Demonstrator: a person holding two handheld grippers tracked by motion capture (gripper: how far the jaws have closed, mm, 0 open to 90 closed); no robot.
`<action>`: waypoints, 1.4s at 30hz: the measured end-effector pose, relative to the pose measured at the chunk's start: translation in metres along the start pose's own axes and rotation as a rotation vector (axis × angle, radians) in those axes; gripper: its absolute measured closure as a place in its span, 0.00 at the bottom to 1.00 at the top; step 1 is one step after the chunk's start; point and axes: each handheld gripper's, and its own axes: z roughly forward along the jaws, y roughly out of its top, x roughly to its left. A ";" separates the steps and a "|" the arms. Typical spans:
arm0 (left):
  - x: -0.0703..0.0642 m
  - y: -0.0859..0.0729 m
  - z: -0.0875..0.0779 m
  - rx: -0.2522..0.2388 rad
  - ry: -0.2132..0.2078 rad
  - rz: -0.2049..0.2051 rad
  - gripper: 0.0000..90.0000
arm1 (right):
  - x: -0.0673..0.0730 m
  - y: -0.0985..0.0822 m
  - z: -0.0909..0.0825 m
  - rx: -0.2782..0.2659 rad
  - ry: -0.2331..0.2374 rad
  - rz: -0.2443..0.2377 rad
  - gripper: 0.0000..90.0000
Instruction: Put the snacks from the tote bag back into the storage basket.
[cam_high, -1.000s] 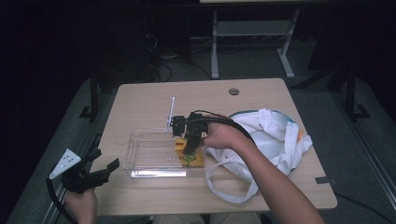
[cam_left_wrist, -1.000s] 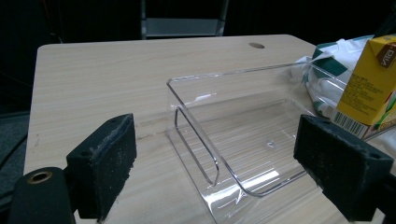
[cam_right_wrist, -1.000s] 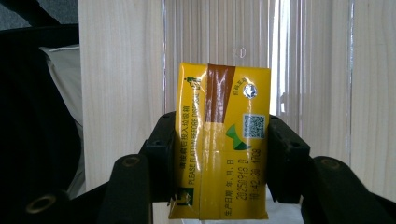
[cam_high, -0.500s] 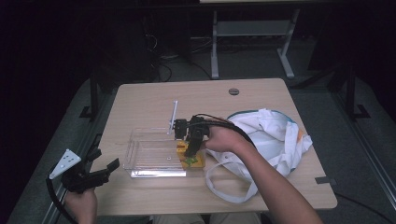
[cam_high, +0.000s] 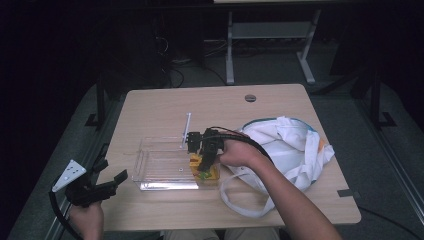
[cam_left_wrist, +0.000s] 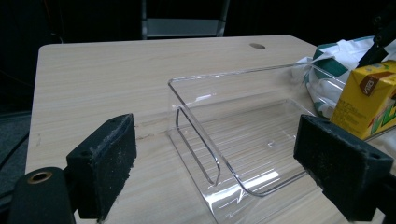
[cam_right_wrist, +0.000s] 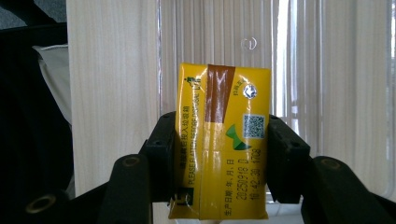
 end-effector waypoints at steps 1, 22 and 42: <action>0.000 0.000 0.000 0.000 0.000 0.000 0.14 | 0.000 0.000 0.000 0.000 0.000 0.000 0.57; 0.001 0.000 -0.001 -0.002 0.001 -0.003 0.14 | 0.001 -0.009 0.010 -0.029 -0.009 0.000 0.57; 0.001 0.000 0.000 -0.002 -0.002 -0.007 0.14 | 0.005 -0.019 0.011 -0.028 0.006 -0.006 0.54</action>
